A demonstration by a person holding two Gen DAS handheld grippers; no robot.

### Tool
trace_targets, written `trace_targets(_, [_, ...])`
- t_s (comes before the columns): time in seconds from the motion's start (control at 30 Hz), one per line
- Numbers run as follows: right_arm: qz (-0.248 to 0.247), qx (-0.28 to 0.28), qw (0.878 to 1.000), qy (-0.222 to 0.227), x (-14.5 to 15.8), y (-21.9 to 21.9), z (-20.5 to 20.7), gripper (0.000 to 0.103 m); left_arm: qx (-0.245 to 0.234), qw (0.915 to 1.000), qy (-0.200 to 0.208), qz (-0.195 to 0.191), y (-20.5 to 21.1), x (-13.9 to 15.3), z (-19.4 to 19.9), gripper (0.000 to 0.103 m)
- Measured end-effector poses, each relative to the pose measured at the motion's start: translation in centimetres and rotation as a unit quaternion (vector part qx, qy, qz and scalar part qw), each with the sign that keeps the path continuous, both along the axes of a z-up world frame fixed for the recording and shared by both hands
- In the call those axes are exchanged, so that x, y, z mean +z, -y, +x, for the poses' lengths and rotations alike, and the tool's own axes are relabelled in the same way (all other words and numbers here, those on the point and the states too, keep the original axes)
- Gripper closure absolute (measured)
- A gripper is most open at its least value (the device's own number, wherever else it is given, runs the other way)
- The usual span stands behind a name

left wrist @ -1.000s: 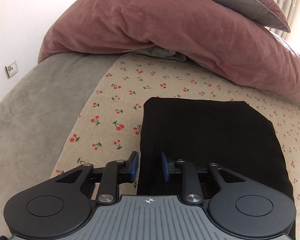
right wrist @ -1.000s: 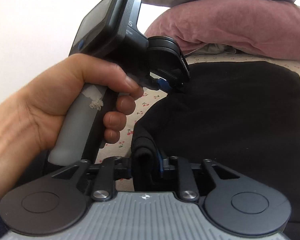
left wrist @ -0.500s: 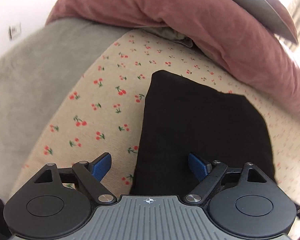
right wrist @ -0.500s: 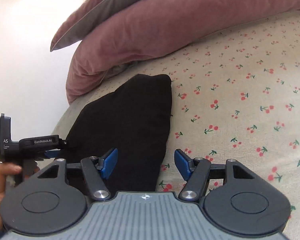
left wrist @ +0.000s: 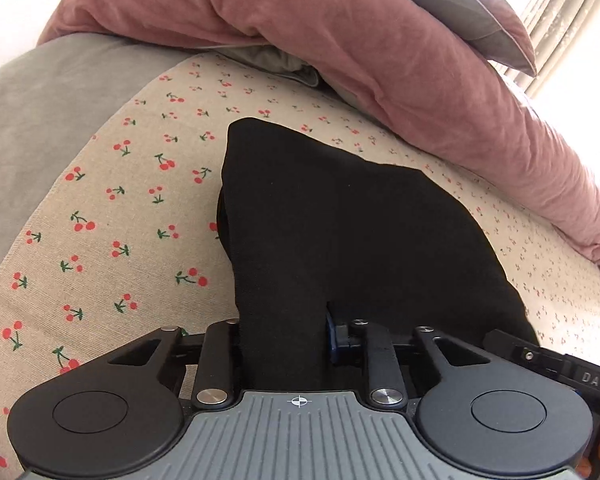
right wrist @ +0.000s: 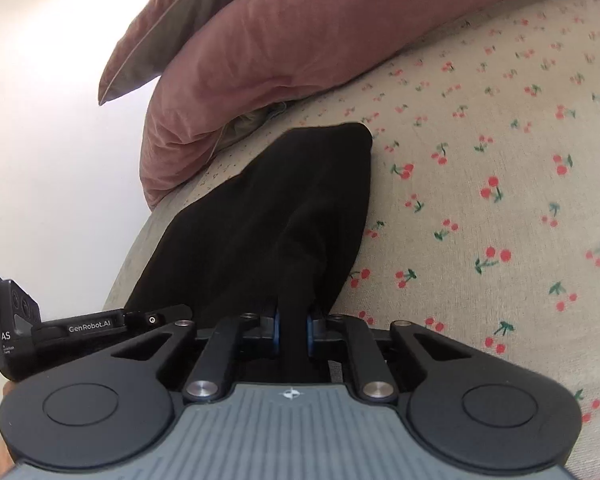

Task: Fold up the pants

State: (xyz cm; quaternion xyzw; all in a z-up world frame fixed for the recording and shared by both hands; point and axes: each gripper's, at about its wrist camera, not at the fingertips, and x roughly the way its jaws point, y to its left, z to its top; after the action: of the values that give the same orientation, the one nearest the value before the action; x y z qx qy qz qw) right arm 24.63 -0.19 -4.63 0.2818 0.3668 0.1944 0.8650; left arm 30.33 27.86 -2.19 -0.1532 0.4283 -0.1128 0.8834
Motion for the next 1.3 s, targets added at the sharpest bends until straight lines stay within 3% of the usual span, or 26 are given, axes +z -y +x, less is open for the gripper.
trace_targets(0.2, [-0.053,0.013,0.995,0.084,7.9,3.6,-2.9,0.1,-0.018,0.9958,0.023,-0.087,5.0,3.1,-2.8,0.083])
trace_targets(0.33, [-0.107,0.003,0.989,0.099,10.8,10.2,-5.6,0.1,-0.047,0.9904,0.029,-0.127,12.4,4.3,-5.3,0.083])
trace_targets(0.43, [-0.135,-0.022,0.987,0.082,11.4,16.7,-7.9,0.099,-0.075,0.9847,0.006,-0.157,19.0,3.4,-7.1,0.083])
trace_targets(0.47, [-0.141,-0.033,0.987,0.074,11.2,19.1,-8.7,0.099,-0.087,0.9832,-0.004,-0.16,21.3,2.6,-7.5,0.083])
trace_targets(0.57, [-0.153,-0.053,0.986,0.037,8.8,24.5,-10.1,0.098,-0.107,0.9872,-0.017,-0.118,26.8,-0.6,-7.7,0.082])
trace_targets(0.63, [-0.145,-0.067,0.987,-0.025,4.5,27.5,-9.9,0.089,-0.103,0.9922,0.002,-0.07,28.4,-1.5,-7.9,0.074])
trace_targets(0.67, [-0.144,-0.07,0.986,-0.056,2.2,28.6,-10.0,0.076,-0.101,0.992,0.003,-0.075,28.3,-1.6,-8.0,0.073])
trace_targets(0.73, [-0.106,-0.073,0.991,-0.035,0.1,30.2,-11.4,0.075,-0.103,0.9906,-0.006,-0.091,27.4,-1.5,-7.6,0.069])
trace_targets(0.83, [-0.037,-0.079,0.996,-0.035,-0.5,31.8,-11.3,0.068,-0.107,0.9912,-0.005,-0.078,26.5,-1.0,-6.7,0.057])
trace_targets(0.97, [-0.052,-0.086,0.995,-0.024,0.4,32.0,-10.2,0.054,-0.085,0.9938,0.044,-0.056,26.6,0.8,-5.7,0.046])
trace_targets(1.07, [-0.072,-0.093,0.993,-0.024,0.3,31.4,-10.2,0.054,-0.089,0.9942,0.054,-0.028,28.1,1.2,-4.2,0.049])
trace_targets(1.17, [-0.075,-0.11,0.99,-0.036,0.7,30.7,-11.8,0.053,-0.092,0.9947,0.044,0.008,29.4,0.7,-2.3,0.093])
trace_targets(1.3, [-0.109,-0.105,0.987,-0.051,0.9,29.0,-14.7,0.05,-0.087,0.9942,0.063,-0.004,29.1,1.2,-2.5,0.098])
